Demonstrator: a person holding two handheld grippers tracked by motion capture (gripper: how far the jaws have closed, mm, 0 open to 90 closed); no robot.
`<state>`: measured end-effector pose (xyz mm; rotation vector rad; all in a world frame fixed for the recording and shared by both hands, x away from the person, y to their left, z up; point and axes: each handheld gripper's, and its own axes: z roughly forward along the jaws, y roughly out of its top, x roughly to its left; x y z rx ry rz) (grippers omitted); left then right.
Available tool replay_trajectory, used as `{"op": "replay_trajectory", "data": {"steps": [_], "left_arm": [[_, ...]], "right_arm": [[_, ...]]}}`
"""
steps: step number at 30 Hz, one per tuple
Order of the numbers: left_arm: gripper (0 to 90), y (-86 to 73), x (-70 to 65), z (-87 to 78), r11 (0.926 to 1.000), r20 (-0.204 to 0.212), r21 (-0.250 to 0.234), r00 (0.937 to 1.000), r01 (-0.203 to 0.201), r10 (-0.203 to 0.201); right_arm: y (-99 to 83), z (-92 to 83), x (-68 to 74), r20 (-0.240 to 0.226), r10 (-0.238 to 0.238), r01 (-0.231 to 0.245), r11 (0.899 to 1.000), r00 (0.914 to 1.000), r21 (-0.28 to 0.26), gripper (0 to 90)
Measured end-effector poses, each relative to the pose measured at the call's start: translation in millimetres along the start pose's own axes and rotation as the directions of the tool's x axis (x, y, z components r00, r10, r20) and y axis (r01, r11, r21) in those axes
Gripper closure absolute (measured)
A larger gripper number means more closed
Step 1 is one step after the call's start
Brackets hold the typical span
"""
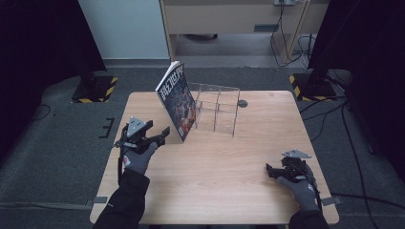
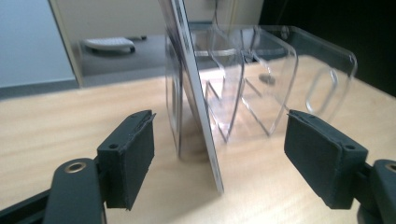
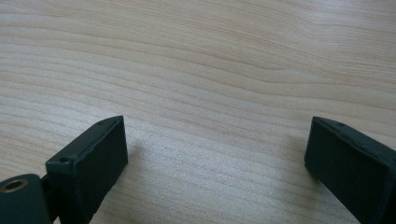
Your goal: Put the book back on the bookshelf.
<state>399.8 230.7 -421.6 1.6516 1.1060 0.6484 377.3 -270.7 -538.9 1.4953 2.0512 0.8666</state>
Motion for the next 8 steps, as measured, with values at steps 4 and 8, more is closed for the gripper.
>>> {"op": "replay_trajectory", "data": {"steps": [4,8], "left_arm": [[23.3,-21.8,1.8,-5.1,0.9982,0.032,0.044,0.9986,0.040,-0.042],[22.3,-43.3,6.7,-9.1,0.9933,0.026,0.114,0.9994,0.020,-0.023]], "right_arm": [[0.0,0.0,0.0,0.001,0.000,0.000,1.000,1.0000,0.000,6.0],[-0.2,-0.2,0.0,0.001,0.000,0.000,1.000,1.0000,0.000,6.0]]}}
